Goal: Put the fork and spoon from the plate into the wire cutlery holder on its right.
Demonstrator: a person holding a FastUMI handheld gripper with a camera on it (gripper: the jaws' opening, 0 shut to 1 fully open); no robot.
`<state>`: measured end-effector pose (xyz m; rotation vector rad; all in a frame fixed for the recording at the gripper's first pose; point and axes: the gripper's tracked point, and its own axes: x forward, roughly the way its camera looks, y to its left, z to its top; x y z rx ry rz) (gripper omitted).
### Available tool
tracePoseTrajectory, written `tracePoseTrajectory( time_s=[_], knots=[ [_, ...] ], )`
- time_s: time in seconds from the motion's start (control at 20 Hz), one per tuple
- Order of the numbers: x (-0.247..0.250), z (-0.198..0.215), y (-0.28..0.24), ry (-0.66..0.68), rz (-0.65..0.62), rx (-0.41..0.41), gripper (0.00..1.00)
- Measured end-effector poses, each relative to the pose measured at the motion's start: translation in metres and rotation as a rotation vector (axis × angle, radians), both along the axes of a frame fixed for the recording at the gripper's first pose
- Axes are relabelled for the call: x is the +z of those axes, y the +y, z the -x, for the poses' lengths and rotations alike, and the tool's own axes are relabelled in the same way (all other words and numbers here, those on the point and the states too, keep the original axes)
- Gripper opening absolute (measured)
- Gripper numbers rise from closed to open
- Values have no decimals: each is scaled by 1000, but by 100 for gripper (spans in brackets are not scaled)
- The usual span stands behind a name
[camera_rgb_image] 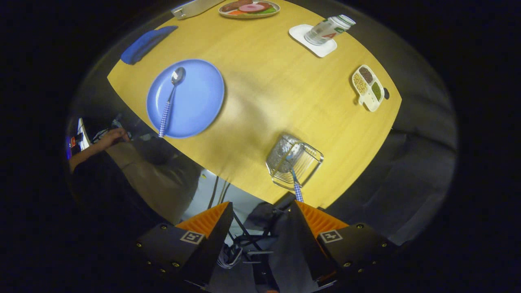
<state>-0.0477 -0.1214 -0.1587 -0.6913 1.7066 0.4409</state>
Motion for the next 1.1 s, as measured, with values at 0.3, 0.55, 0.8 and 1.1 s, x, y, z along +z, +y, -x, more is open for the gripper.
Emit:
tracePoseTrajectory(
  time_s=[0.3, 0.55, 0.8, 1.1],
  knots=[
    [-36, 2, 72, -54, -134, -53, 98],
    [-59, 23, 122, -14, -205, -75, 98],
    [-75, 36, 149, 12, -227, -84, 97],
    [-91, 42, 175, 38, -243, -120, 98]
  ],
)
